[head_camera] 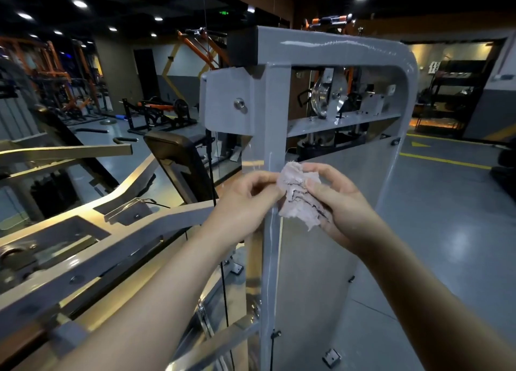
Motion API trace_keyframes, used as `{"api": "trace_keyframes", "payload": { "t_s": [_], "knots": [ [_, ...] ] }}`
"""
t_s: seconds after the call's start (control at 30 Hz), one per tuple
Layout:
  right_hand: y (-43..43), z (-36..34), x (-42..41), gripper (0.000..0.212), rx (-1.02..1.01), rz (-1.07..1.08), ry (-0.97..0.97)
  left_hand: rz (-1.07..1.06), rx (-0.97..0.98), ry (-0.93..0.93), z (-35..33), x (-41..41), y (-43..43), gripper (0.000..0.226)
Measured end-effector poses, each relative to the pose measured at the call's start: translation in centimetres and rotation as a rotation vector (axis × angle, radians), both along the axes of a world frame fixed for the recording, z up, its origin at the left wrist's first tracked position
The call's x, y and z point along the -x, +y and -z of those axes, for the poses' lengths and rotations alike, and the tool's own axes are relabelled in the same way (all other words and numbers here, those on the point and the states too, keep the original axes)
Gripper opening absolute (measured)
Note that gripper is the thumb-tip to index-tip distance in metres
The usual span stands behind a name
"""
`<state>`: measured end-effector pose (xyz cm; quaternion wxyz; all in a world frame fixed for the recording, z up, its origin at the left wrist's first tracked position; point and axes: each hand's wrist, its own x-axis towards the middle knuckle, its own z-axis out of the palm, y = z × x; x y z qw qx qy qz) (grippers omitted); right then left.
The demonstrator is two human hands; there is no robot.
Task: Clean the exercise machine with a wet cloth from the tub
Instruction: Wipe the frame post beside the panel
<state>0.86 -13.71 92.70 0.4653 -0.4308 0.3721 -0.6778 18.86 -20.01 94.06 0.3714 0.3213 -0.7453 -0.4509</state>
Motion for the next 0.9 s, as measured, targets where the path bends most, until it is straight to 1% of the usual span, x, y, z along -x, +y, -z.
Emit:
{"api": "trace_keyframes", "payload": {
  "t_s": [0.07,0.13,0.17,0.27,0.33,0.4,0.43,0.53,0.57,0.63,0.7,0.73,0.77,0.83,0.9],
  "knots": [
    [-0.3,0.2,0.0,0.031,0.002,0.056,0.049,-0.027,0.006,-0.014,0.0,0.5,-0.4,0.010],
    [-0.7,0.5,-0.2,0.011,-0.010,0.224,0.164,-0.057,-0.022,0.018,0.0,0.9,-0.7,0.014],
    [-0.9,0.6,-0.3,0.005,-0.014,0.330,0.249,-0.067,-0.035,0.039,0.1,1.1,-0.9,0.017],
    [-1.1,0.9,-1.0,0.006,0.047,0.598,0.563,-0.140,-0.002,0.053,0.5,1.5,-1.2,0.016],
    [-1.3,1.2,-1.6,0.007,0.140,0.673,0.781,-0.167,0.014,0.073,0.5,1.5,-1.6,0.014],
    [-1.6,1.5,-1.8,0.006,0.236,0.683,0.930,-0.115,0.009,0.084,0.3,1.2,-2.2,0.009],
    [-1.8,1.6,-1.8,0.011,0.277,0.683,0.974,-0.077,-0.003,0.093,0.1,1.0,-2.5,0.010],
    [-2.7,1.8,-1.6,0.033,0.330,0.745,1.040,-0.006,-0.124,0.181,-0.4,0.6,-3.2,0.032],
    [-2.9,1.7,-1.7,0.035,0.334,0.769,1.039,0.034,-0.166,0.211,-0.6,0.5,-3.3,0.038],
    [-3.4,1.5,-1.8,0.029,0.367,0.812,1.063,0.124,-0.181,0.233,-0.9,0.3,-3.3,0.046],
    [-3.9,1.2,-1.8,0.022,0.409,0.823,1.126,0.161,-0.184,0.237,-1.2,-0.1,-3.4,0.048],
    [-4.1,1.0,-1.6,0.020,0.425,0.820,1.161,0.162,-0.155,0.206,-1.4,-0.3,-3.5,0.047],
    [-4.3,0.8,-1.4,0.021,0.431,0.820,1.190,0.140,-0.078,0.147,-1.5,-0.5,-3.8,0.044],
    [-4.7,-0.1,-0.7,0.030,0.409,0.838,1.207,0.016,0.158,0.020,-1.8,-0.8,-4.3,0.039],
    [-5.2,-1.4,0.0,0.042,0.396,0.859,1.188,-0.111,0.396,-0.040,-2.2,-1.0,-4.6,0.042]
  ]
}}
